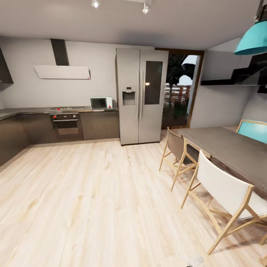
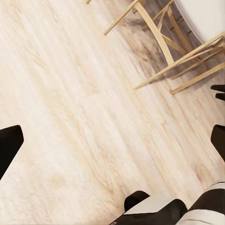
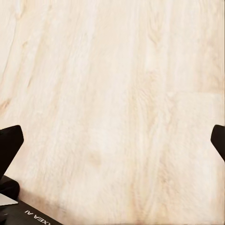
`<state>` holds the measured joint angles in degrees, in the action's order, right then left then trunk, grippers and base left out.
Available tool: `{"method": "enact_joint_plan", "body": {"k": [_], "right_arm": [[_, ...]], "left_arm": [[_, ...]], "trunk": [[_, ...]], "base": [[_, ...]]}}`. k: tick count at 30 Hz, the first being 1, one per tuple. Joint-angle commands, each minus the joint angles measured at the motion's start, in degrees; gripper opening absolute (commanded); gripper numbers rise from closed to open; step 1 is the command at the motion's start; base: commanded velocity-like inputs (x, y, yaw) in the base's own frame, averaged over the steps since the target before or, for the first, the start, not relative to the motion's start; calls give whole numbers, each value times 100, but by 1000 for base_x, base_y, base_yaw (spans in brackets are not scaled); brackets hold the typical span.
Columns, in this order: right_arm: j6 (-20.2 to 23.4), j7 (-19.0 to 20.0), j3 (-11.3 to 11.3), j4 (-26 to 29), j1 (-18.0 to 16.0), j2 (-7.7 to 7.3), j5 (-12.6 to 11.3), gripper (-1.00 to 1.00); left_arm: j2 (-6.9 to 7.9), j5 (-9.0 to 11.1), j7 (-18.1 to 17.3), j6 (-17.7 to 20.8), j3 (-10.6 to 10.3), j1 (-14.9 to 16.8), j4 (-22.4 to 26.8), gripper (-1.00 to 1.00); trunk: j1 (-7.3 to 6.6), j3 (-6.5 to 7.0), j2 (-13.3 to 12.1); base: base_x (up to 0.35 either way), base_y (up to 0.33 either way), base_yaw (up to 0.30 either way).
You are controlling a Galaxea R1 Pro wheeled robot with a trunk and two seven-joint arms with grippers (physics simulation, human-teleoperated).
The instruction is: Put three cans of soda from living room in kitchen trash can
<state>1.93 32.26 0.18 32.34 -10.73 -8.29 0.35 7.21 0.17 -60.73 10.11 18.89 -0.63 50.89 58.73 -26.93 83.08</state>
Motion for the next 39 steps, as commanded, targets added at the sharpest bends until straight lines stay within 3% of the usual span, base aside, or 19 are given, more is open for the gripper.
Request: {"method": "enact_joint_plan", "body": {"k": [1, 39], "right_arm": [[0, 0, 0, 0, 0, -1, 0, 100], [-4, 0, 0, -1, 1, 2, 0, 100]], "left_arm": [[0, 0, 0, 0, 0, 0, 0, 100], [0, 0, 0, 0, -2, 2, 0, 100]], "trunk": [[0, 0, 0], [0, 0, 0]], "base": [[0, 0, -267], [0, 0, -267]]}}
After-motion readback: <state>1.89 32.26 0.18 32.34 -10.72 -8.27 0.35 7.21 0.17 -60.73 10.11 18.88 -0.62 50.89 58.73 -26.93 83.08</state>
